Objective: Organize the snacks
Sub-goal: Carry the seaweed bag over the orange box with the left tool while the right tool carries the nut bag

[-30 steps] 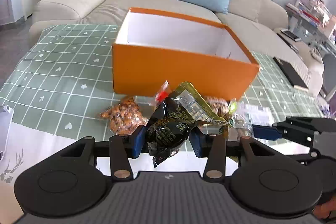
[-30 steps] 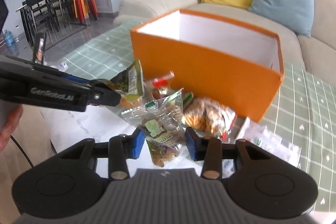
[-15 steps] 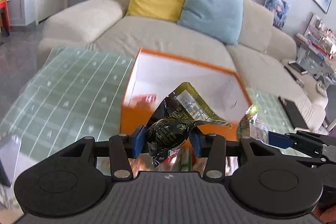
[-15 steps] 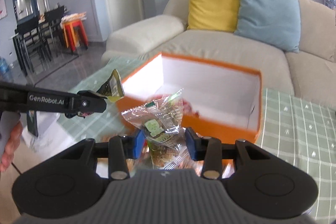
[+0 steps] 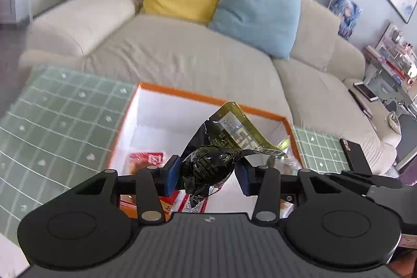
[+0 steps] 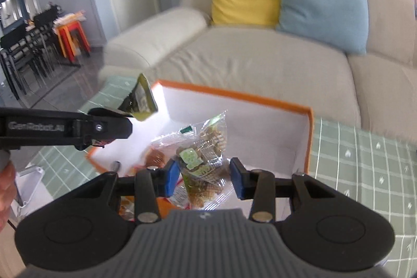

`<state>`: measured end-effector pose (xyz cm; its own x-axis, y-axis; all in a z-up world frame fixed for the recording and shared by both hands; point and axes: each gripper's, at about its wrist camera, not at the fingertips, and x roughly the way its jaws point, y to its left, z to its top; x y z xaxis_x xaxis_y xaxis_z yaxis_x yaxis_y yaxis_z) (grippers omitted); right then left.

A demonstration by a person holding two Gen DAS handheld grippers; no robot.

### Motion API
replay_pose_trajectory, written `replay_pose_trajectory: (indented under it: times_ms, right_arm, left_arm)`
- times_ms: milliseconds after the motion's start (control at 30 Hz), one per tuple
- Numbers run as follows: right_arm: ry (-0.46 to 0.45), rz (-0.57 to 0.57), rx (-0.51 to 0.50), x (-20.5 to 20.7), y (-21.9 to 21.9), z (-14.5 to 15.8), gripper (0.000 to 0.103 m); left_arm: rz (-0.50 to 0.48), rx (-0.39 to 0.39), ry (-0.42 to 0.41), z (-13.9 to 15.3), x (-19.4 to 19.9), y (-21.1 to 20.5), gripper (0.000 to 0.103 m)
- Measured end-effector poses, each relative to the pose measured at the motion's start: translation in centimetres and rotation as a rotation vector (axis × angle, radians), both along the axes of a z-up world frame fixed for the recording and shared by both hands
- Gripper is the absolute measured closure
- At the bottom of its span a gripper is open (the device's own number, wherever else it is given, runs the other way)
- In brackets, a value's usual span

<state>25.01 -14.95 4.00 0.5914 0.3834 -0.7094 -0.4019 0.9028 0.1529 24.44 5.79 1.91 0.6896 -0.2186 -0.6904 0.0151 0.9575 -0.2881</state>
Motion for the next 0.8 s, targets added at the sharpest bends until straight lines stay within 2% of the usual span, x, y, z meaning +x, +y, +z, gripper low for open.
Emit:
replay_pose_trajectory:
  times_ms: [100, 300, 433, 800]
  right_arm:
    - [0.106, -0.01, -0.033, 2.2, 0.0, -1.9, 0.063]
    - [0.294, -0.04, -0.032, 5.5, -0.6, -5.2, 0.063]
    - [0.347, -0.037, -0.084, 6.3, -0.3, -6.6, 0.063]
    - [0.422, -0.017, -0.141, 7.3, 1.0, -8.9, 0.062]
  left_arm:
    - [-0.009, 0.0, 0.08, -1.8, 2.1, -0.5, 0.052]
    - [-0.012, -0.033, 0.228, -5.0, 4.5, -0.7, 0.052]
    - [-0.016, -0.073, 0.31, -6.6, 5.4, -0.7, 0.052]
    - [-0.042, -0.027, 0.411, -8.6, 6.9, -1.9, 0.051]
